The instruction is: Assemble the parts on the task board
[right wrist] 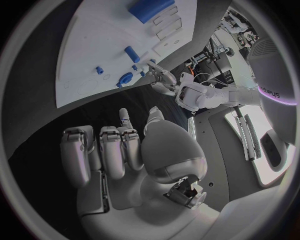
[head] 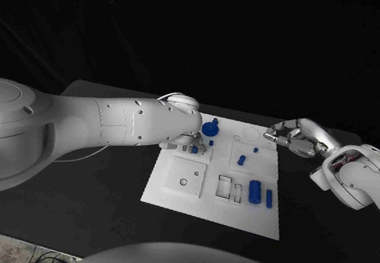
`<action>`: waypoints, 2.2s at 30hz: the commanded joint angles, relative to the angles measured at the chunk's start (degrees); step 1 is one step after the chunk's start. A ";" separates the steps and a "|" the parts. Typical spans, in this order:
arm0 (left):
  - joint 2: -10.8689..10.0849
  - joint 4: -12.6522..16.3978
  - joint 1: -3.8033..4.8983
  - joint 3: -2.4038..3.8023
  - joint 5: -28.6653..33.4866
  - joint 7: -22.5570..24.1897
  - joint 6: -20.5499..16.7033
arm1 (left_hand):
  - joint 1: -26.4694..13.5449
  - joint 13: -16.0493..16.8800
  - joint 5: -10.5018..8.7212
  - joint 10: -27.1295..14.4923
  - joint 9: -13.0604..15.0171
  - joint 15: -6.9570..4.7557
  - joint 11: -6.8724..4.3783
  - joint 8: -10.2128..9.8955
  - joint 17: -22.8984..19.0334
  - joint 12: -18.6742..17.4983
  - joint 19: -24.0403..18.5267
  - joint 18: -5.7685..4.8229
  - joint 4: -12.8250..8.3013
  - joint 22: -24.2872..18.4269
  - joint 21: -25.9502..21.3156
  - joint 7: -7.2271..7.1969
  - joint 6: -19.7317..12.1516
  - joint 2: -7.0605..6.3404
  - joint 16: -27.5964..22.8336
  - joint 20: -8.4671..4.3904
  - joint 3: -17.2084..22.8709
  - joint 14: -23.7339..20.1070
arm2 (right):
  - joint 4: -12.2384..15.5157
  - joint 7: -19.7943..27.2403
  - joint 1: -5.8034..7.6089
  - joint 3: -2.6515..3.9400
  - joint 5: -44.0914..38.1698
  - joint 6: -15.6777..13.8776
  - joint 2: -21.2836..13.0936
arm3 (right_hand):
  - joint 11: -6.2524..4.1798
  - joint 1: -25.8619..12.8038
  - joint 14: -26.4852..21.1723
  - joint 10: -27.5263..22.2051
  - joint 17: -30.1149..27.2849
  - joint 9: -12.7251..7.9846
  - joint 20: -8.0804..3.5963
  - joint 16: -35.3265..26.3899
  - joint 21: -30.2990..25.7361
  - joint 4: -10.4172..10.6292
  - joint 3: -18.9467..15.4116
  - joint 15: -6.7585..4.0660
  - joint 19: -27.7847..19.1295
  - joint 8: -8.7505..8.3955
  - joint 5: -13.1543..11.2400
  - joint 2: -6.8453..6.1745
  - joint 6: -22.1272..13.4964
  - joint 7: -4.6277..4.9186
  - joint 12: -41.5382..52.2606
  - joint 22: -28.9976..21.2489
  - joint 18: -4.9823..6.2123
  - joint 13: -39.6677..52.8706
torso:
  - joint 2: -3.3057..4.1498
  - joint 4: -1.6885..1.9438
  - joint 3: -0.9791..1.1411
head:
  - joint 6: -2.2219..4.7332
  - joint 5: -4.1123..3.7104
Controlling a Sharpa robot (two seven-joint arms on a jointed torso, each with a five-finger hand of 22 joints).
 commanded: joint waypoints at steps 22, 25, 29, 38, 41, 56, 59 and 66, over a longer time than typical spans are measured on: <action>-0.30 0.30 -0.28 -0.15 -2.19 -9.94 1.20 | -1.12 15.01 1.39 6.06 13.48 -0.22 -0.55 9.19 15.10 0.14 0.74 0.63 1.57 9.67 -0.57 -0.84 -3.56 0.87 0.14 -0.20 -3.33 6.02 | -0.22 -0.04 -0.33 0.00 -0.36 1.21 0.14 | 0.04 0.72 6.07 6.33 15.08 -0.08 0.39 0.20 -0.17 -0.15 -0.05 0.34 4.11 0.03 0.22 -0.07 -0.08 0.15 -0.23 14.18 -0.11 14.95 | 0.03 -0.02 0.00 | -0.01 0.15; -0.29 0.27 -0.28 -0.15 -1.91 -9.90 1.22 | -0.73 15.01 1.99 6.06 16.32 -0.37 -0.60 11.04 15.10 0.14 0.73 0.61 1.41 9.70 -0.66 -1.17 -4.44 1.03 0.14 -0.26 -3.48 6.02 | -0.25 -0.05 -0.34 0.00 -0.36 1.27 0.16 | 0.04 0.72 6.07 6.33 15.08 -0.08 0.39 0.20 -0.17 -0.15 -0.05 0.34 4.11 0.03 0.22 -0.07 -0.08 0.15 -0.23 14.18 -0.11 14.95 | -0.01 0.01 0.02 | -0.01 0.16; -0.31 0.23 -0.28 -0.15 -0.98 -9.83 1.25 | -0.29 15.01 2.85 6.06 18.32 -0.46 -0.61 12.08 15.10 0.14 0.65 0.65 1.37 9.67 -0.85 -1.28 -5.36 1.22 0.14 -0.32 -3.48 6.02 | -0.25 -0.07 -0.35 0.00 -0.36 1.32 0.17 | 0.04 0.72 6.07 6.33 15.08 -0.08 0.39 0.20 -0.17 -0.15 -0.05 0.34 4.11 0.03 0.22 -0.07 -0.08 0.15 -0.23 14.18 -0.11 14.95 | 0.01 -0.02 0.05 | -0.01 0.19; -0.50 0.18 -0.28 -0.15 0.76 -9.53 0.43 | 0.22 14.87 3.88 5.98 19.32 -0.48 -0.65 12.47 15.10 0.07 0.59 0.67 1.29 9.65 -0.98 -1.33 -5.77 1.33 0.14 -0.34 -3.36 6.02 | -0.30 -0.11 -0.39 0.00 -0.36 1.34 0.16 | 0.05 0.70 6.07 6.33 15.08 -0.08 0.39 0.20 -0.21 -0.09 -0.05 0.35 4.07 0.04 0.28 -0.02 -0.06 0.16 -0.23 14.17 -0.10 14.95 | 0.02 -0.03 0.04 | -0.01 0.18; -0.55 0.23 -0.28 -0.15 1.23 -9.35 -0.16 | 0.27 14.85 4.06 5.97 19.45 -0.48 -0.65 12.51 15.10 0.06 0.58 0.67 1.29 9.65 -1.00 -1.33 -5.84 1.30 0.14 -0.34 -3.37 6.02 | -0.31 -0.10 -0.40 0.00 -0.36 1.33 0.18 | 0.05 0.70 6.07 6.33 15.08 -0.08 0.39 0.20 -0.21 -0.09 -0.05 0.35 4.07 0.04 0.28 -0.02 -0.06 0.16 -0.23 14.17 -0.10 14.95 | 0.02 -0.02 0.02 | -0.01 0.16; -0.94 0.44 -0.28 -0.12 2.67 -8.73 -1.96 | -0.95 15.01 4.52 6.06 21.28 -0.49 -0.70 13.68 15.10 0.14 0.71 0.62 1.66 9.88 -0.87 -1.43 -5.91 1.27 0.14 -0.36 -4.16 6.02 | -0.34 -0.29 -0.45 0.00 -0.36 1.35 0.19 | 0.07 0.65 6.07 6.33 15.08 -0.10 0.40 0.20 -0.31 0.03 -0.05 0.36 3.98 0.05 0.35 0.14 -0.01 0.18 -0.23 14.12 -0.07 14.95 | 0.01 -0.02 0.04 | -0.01 0.05; -0.95 0.45 -0.28 -0.11 2.73 -8.72 -2.04 | -1.06 15.00 4.66 6.05 22.54 -0.55 -0.79 14.62 15.10 0.13 0.72 0.63 1.62 9.92 -0.91 -1.56 -6.07 1.39 0.14 -0.40 -4.32 6.02 | -0.36 -0.33 -0.48 0.00 -0.36 1.39 0.22 | 0.07 0.65 6.07 6.33 15.08 -0.10 0.40 0.20 -0.31 0.03 -0.05 0.36 3.98 0.05 0.35 0.14 -0.01 0.18 -0.23 14.12 -0.07 14.95 | 0.01 -0.03 0.02 | -0.01 0.07; -0.91 0.43 -0.28 -0.11 2.79 -8.77 -1.67 | -1.06 14.95 5.36 6.02 24.72 -0.69 -0.97 16.11 15.10 0.11 0.74 0.62 1.64 10.02 -0.95 -1.74 -6.56 1.73 0.14 -0.51 -4.39 6.02 | -0.41 -0.40 -0.57 0.00 -0.36 1.44 0.29 | 0.08 0.62 6.07 6.33 15.08 -0.11 0.40 0.20 -0.36 0.08 -0.04 0.37 3.94 0.05 0.37 0.22 0.00 0.18 -0.23 14.10 -0.05 14.95 | 0.03 -0.06 0.04 | -0.01 0.05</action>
